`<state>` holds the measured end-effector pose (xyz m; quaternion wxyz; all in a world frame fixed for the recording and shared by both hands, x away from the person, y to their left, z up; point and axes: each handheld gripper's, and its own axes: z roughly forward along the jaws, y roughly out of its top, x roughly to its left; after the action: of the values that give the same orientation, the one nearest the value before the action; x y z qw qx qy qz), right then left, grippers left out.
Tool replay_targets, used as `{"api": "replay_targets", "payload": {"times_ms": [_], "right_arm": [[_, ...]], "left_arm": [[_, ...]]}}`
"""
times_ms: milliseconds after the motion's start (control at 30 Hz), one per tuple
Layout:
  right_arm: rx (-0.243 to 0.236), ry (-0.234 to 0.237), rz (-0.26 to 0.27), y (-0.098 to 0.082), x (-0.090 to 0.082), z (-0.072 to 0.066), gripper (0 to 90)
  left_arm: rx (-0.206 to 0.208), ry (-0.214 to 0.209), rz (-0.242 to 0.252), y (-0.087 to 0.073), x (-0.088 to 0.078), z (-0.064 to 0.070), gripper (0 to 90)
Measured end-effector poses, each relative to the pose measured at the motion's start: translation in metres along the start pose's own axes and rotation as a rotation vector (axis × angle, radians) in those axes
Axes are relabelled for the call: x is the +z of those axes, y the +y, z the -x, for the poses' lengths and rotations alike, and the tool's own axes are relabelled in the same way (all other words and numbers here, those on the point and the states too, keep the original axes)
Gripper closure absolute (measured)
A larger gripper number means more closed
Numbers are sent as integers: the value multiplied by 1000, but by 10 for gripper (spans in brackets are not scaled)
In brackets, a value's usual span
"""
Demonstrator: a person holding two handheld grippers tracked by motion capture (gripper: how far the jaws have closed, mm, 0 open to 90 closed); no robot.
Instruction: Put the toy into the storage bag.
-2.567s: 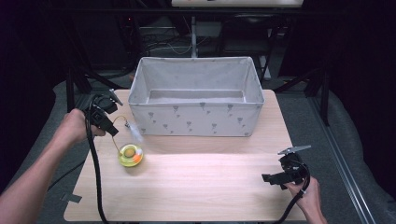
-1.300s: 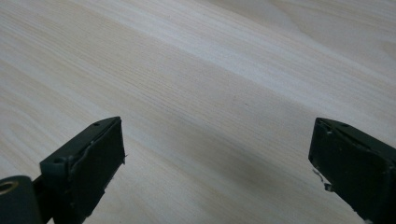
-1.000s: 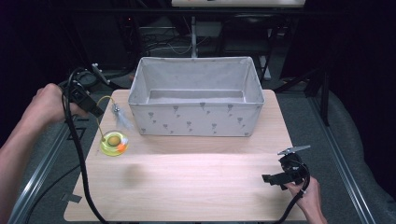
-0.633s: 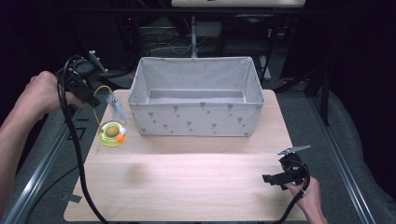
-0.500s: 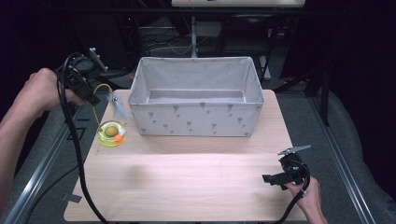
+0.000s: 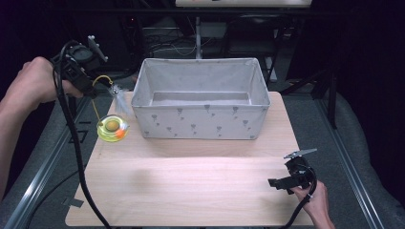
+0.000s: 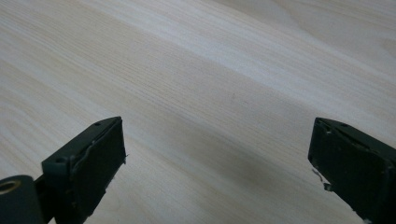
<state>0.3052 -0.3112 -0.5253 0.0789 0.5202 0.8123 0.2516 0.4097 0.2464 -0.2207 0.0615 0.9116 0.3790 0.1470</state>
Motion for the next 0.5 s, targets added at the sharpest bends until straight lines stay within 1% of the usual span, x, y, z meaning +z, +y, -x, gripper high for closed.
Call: {"api": "replay_targets", "payload": {"times_ms": [100, 167, 200, 233, 267, 367, 400, 433, 500], "right_arm": [[-1, -2, 2, 0, 0, 0, 36], [1, -2, 1, 0, 0, 1, 36], [17, -8, 18, 0, 1, -1, 36], [15, -9, 17, 0, 1, -1, 36], [-1, 2, 2, 0, 0, 0, 35], [0, -1, 0, 0, 0, 0, 36], [10, 1, 7, 0, 1, 0, 36], [7, 8, -5, 0, 1, 0, 35], [7, -1, -2, 0, 2, -1, 35]], "left_arm": [[-2, 10, 3, 2, -6, -1, 882], [-3, 13, 16, 3, -10, -2, 882], [-4, 15, 14, 4, -12, -2, 882], [-8, 15, 21, 5, -14, -2, 882], [-9, 17, 25, 6, -16, -2, 882], [-5, 19, 32, 10, -21, -2, 882], [0, 25, 31, 12, -23, -2, 882], [1, 27, 32, 14, -27, -2, 882], [3, 33, 37, 15, -29, -2, 882]]}}
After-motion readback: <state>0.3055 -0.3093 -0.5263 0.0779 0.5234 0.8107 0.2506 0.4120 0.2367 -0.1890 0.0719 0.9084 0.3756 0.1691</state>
